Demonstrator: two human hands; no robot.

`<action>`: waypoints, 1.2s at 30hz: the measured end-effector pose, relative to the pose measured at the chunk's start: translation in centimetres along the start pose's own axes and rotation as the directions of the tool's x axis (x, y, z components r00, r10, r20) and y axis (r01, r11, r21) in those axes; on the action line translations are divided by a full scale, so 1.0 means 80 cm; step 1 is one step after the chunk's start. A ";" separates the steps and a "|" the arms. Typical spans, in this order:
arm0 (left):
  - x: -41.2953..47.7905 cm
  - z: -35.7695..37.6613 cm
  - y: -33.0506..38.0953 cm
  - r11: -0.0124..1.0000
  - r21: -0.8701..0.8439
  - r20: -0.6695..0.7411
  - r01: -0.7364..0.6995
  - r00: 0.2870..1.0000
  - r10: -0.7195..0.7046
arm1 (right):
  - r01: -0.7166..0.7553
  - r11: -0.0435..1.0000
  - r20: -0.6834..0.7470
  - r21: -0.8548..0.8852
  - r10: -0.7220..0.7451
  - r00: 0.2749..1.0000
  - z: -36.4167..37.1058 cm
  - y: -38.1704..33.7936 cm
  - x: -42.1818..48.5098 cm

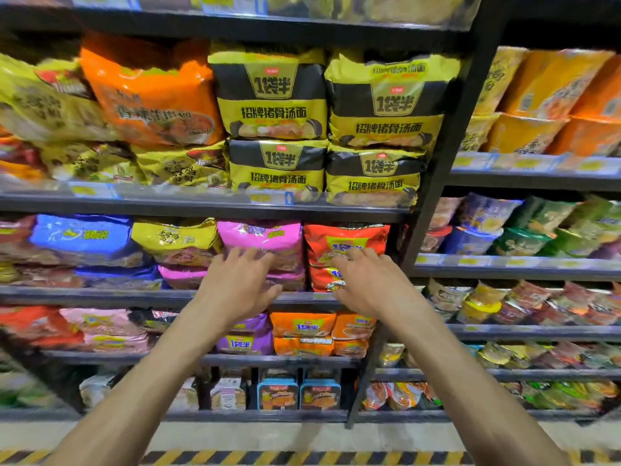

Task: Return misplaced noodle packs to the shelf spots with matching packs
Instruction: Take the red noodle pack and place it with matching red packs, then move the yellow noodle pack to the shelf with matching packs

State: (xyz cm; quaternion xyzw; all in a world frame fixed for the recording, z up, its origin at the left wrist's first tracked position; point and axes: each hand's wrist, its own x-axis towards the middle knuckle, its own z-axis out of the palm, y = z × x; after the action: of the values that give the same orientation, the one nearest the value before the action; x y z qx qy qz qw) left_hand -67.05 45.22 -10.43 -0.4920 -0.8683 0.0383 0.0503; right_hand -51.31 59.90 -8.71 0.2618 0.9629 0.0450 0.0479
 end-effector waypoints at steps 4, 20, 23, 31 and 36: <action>-0.049 -0.014 0.004 0.998 0.017 -0.002 0.056 0.998 -0.056 | 0.044 0.999 -0.035 0.006 -0.044 0.998 -0.012 -0.015 -0.032; -0.248 -0.076 -0.119 0.932 0.004 0.071 0.361 0.930 -0.361 | 0.387 0.922 -0.079 0.006 -0.386 0.919 -0.071 -0.194 -0.088; -0.294 -0.083 -0.169 0.895 -0.002 0.050 0.446 0.894 -0.445 | 0.441 0.897 -0.081 -0.011 -0.441 0.894 -0.095 -0.252 -0.086; -0.421 -0.086 -0.323 0.825 -0.031 0.035 0.564 0.826 -0.563 | 0.521 0.853 -0.067 -0.026 -0.522 0.850 -0.147 -0.441 -0.080; -0.495 -0.093 -0.433 0.795 -0.049 0.051 0.605 0.796 -0.603 | 0.561 0.828 -0.061 -0.006 -0.560 0.826 -0.168 -0.576 -0.090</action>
State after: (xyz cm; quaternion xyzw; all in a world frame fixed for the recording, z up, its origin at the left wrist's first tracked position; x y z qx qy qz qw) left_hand -75.35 -6.43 -1.02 -0.1902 -0.9813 0.0010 0.0302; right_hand -69.69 15.86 0.01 -0.0331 0.9986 0.0307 0.0286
